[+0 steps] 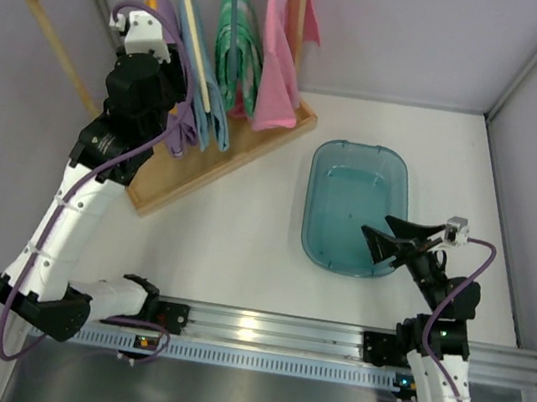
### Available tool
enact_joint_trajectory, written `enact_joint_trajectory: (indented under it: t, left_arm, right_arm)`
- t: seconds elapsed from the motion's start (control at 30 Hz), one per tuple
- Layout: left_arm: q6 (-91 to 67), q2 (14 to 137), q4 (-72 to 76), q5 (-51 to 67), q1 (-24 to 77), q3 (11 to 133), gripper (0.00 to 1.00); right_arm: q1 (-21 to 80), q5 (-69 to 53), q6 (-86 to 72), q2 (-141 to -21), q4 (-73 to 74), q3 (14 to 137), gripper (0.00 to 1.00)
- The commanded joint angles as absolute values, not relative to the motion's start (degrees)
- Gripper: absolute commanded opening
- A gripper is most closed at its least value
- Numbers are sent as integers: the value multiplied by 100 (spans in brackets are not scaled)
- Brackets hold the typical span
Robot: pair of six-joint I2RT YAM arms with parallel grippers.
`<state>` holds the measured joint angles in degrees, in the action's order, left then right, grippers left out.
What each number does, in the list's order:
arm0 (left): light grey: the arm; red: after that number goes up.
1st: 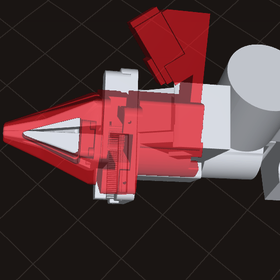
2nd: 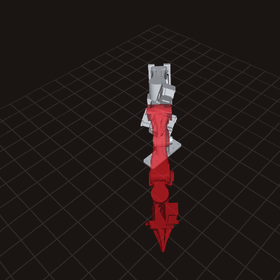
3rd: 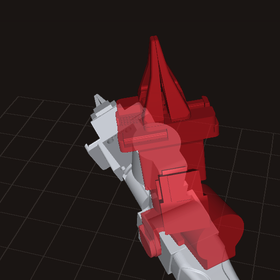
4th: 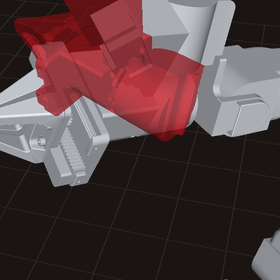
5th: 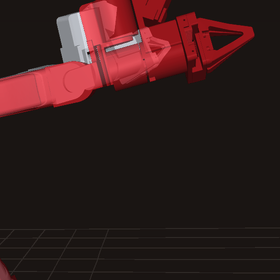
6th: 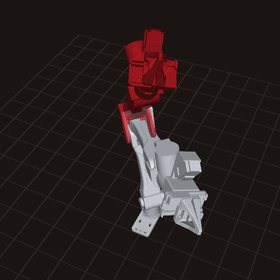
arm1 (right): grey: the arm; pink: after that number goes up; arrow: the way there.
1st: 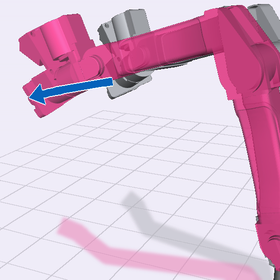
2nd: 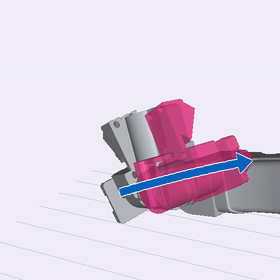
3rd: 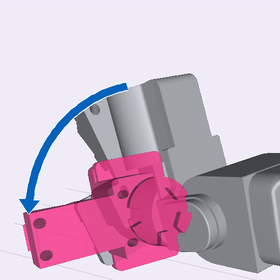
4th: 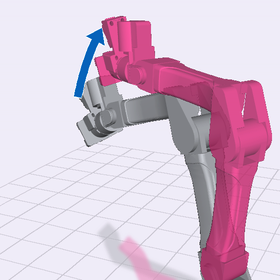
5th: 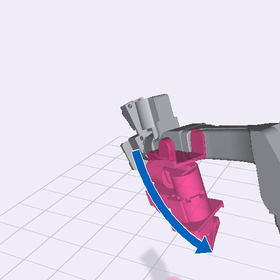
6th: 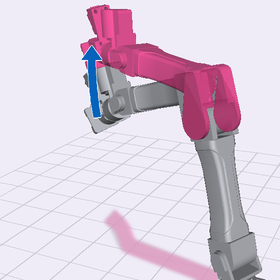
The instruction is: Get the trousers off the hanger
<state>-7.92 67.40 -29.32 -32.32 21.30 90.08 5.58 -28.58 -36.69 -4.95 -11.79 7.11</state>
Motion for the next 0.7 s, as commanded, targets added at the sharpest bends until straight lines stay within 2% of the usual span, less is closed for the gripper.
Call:
enact_joint_trajectory:
  t: [0.0, 0.2, 0.67]
  left_arm:
    - [-221, 6698, -2217, -3796, 2224, 8772, 52]
    - [-141, 6715, -2092, -4016, 2338, 8710, 56]
    - [369, 6908, -1460, -4694, 2628, 8596, 45]
  right_arm:
    - [598, -2883, -3709, -483, -1459, 729, 99]
    - [606, -2900, -3718, -536, -1485, 729, 99]
    - [606, -2900, -3700, -580, -1512, 712, 99]
